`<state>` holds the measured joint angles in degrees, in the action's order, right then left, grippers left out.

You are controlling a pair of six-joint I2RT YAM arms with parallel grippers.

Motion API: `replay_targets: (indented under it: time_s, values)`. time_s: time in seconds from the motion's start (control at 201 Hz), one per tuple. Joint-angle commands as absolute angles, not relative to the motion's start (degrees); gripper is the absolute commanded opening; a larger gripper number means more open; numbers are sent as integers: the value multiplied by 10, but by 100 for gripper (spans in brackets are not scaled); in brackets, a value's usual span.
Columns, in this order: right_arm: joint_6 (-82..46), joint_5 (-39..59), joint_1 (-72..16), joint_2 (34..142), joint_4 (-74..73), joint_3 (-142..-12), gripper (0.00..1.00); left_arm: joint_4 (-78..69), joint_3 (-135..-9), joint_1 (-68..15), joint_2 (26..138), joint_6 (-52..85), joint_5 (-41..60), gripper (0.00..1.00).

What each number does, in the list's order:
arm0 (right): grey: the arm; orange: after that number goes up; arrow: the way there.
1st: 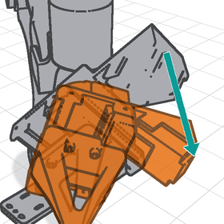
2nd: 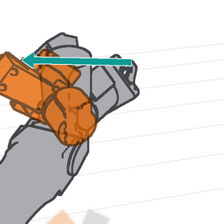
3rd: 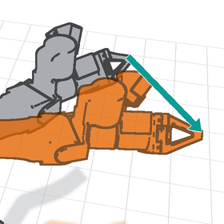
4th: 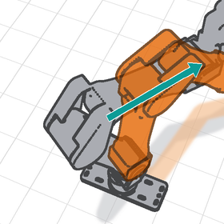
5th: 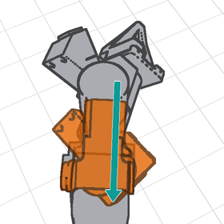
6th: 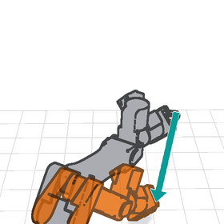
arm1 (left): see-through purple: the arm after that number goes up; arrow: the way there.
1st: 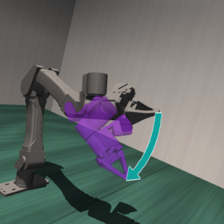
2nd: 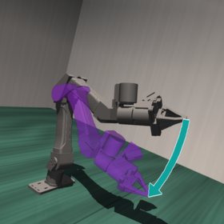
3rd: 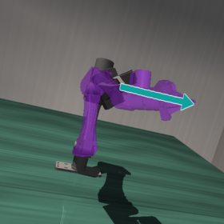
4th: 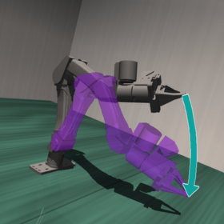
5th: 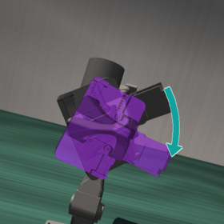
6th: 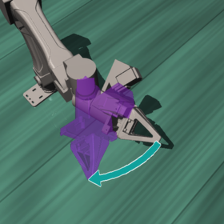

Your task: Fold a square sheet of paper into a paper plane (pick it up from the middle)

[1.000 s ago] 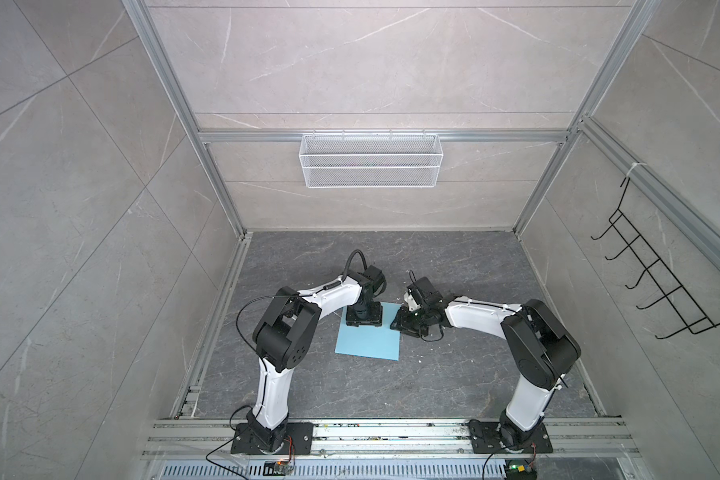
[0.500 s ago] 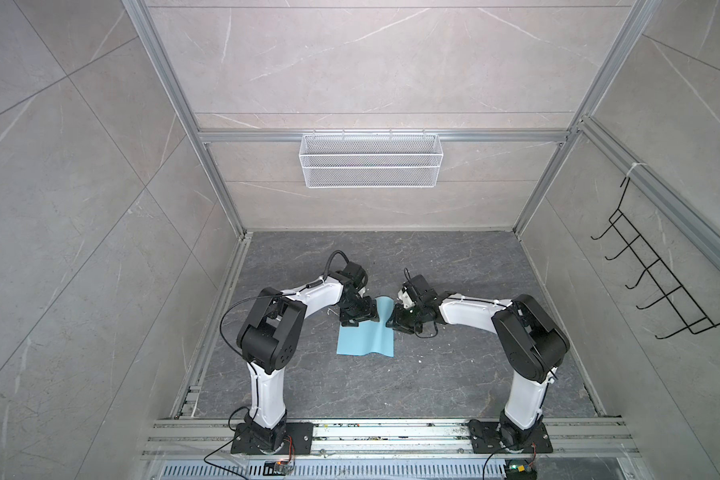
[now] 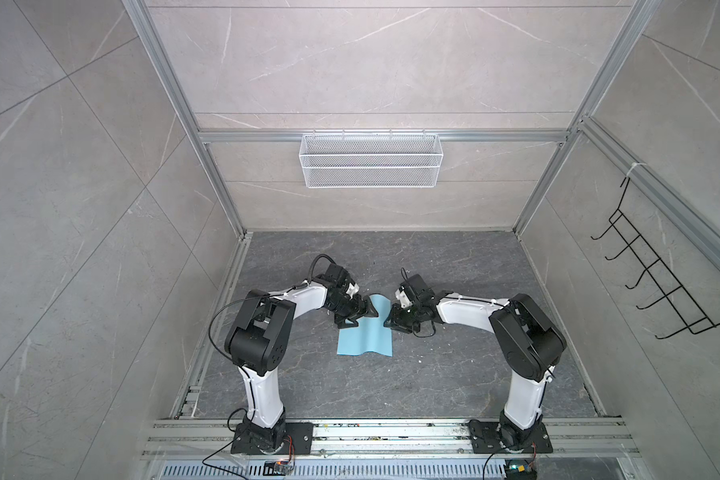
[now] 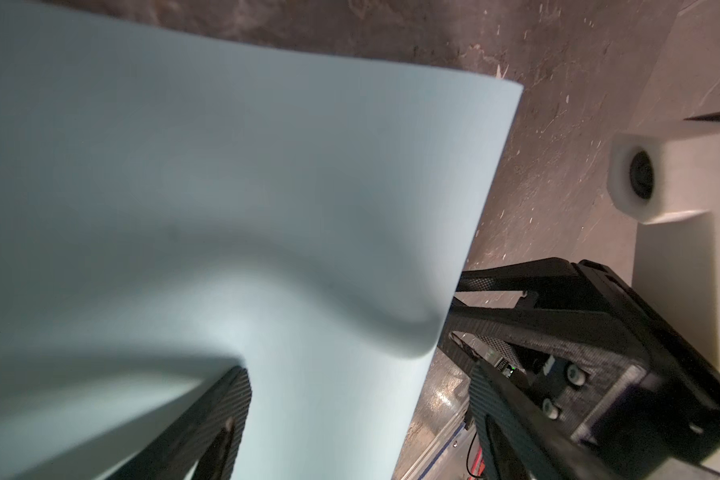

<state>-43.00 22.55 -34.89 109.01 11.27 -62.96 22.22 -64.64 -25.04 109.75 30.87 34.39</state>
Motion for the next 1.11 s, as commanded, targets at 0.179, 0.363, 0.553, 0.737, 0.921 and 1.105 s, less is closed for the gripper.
replay_targets:
  time_s: [0.179,0.363,0.553,0.737,0.921,1.105]
  values:
    - [-419,216,-365,1134,150,-652,32,243,-603,-268,1193,300,251,78]
    - [-421,219,-364,1129,143,-649,34,248,-608,-268,1186,311,244,61]
    - [-430,203,-361,1090,123,-632,36,249,-619,-267,1149,298,250,41]
    - [-439,180,-339,1019,95,-597,38,254,-631,-267,1081,283,266,31]
    - [-437,151,-305,943,87,-565,39,246,-640,-270,1022,292,321,24]
    - [-414,155,-270,897,99,-555,39,185,-646,-276,978,353,421,23]
